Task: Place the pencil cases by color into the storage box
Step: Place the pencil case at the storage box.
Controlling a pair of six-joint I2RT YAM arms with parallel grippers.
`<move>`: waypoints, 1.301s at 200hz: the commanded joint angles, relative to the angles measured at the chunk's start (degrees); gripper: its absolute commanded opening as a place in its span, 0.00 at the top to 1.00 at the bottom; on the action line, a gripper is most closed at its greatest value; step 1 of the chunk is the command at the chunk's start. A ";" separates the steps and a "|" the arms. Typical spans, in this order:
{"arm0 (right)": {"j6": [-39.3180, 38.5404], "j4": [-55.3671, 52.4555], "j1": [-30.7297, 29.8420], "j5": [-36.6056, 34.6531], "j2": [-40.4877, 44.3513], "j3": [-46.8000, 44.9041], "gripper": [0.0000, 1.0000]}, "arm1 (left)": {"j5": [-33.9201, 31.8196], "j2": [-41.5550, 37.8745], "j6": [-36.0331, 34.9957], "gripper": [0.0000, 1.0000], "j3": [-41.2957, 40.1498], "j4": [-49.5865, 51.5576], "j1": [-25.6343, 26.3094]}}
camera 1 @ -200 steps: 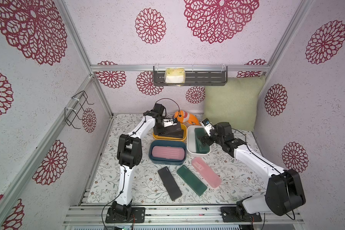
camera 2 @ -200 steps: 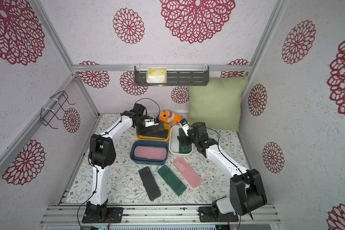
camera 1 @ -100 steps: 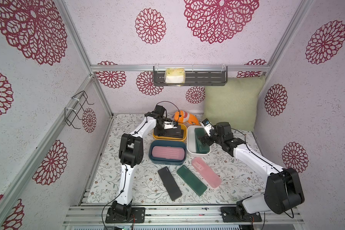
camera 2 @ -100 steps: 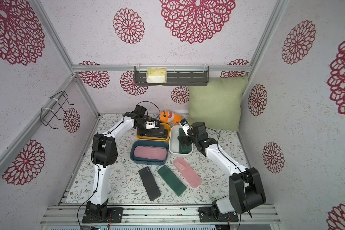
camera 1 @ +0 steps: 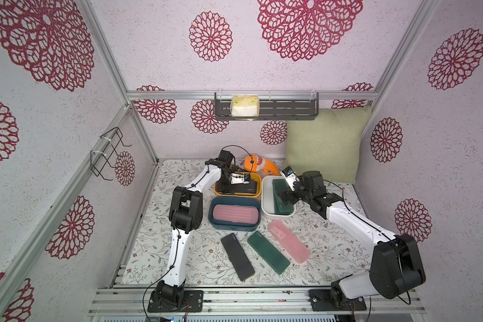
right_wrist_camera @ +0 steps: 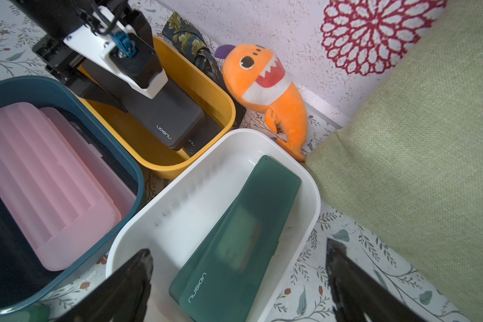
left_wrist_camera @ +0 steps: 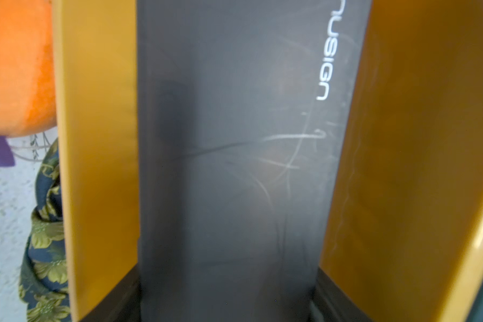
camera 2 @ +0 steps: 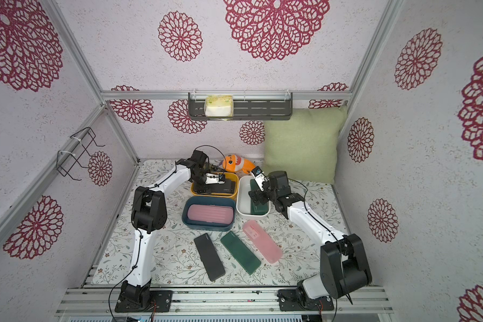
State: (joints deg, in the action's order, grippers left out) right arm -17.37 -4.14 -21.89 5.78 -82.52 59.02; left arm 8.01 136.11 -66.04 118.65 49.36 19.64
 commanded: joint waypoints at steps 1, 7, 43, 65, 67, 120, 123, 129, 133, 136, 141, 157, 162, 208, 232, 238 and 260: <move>0.01 0.47 0.27 -0.16 -0.18 1.97 0.01 | -0.49 0.85 -1.11 0.62 -1.21 -1.09 1.19; -0.11 0.46 0.27 -0.10 -0.18 1.97 0.01 | -0.62 0.89 -1.11 0.62 -1.52 -1.33 1.36; -0.69 0.45 0.27 0.02 -0.37 1.88 0.01 | -0.86 0.51 -1.11 0.59 -2.96 -2.26 1.96; -0.83 0.47 0.36 0.09 -0.27 1.93 0.01 | -1.67 0.43 -1.11 0.57 -3.27 -2.81 2.16; -0.89 0.46 0.40 0.10 -0.27 1.90 0.01 | -1.72 0.39 -1.11 0.57 -3.39 -2.83 2.18; -1.09 0.48 0.38 0.12 -0.29 1.75 0.01 | -2.85 -0.13 -1.19 0.48 -3.67 -3.68 2.27; -1.09 0.50 0.36 0.12 -0.27 1.79 0.01 | -2.91 -0.14 -1.24 0.47 -3.66 -3.70 2.30; -1.09 0.53 0.36 0.19 -0.27 1.77 0.01 | -3.04 -0.14 -1.28 0.47 -3.64 -3.67 2.31; -1.09 0.54 0.36 0.17 -0.27 1.79 0.01 | -3.10 -0.22 -1.28 0.47 -3.69 -3.72 2.30; -1.09 0.54 0.36 0.15 -0.27 1.80 0.01 | -3.13 -0.23 -1.35 0.46 -3.67 -3.73 2.33; -1.05 0.57 0.40 0.23 -0.28 1.80 0.01 | -3.21 -0.24 -1.37 0.46 -3.69 -3.72 2.33; -1.11 0.63 0.41 0.28 -0.28 1.80 0.01 | -3.29 -0.58 -1.45 0.44 -3.68 -3.81 2.30; -1.09 0.67 0.44 0.28 -0.27 1.80 0.01 | -3.33 -0.74 -1.46 0.43 -3.62 -3.83 2.32; -1.09 0.72 0.44 0.47 -0.36 1.84 0.01 | -3.90 -1.43 -1.88 0.39 -3.78 -3.47 2.42; -1.30 0.70 0.45 0.61 -0.27 1.88 0.01 | -3.78 -1.96 -2.03 0.35 -3.78 -2.99 2.56; -1.27 0.71 0.44 0.63 -0.27 1.93 0.01 | -3.83 -2.06 -2.00 0.32 -3.78 -2.96 2.52; -1.33 0.71 0.45 0.66 -0.27 1.96 0.01 | -3.85 -2.48 -2.14 0.22 -3.95 -2.89 2.64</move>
State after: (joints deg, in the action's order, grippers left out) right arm -18.00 -4.14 -21.89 5.89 -82.91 59.02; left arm 4.75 135.90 -67.29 115.57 46.15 21.87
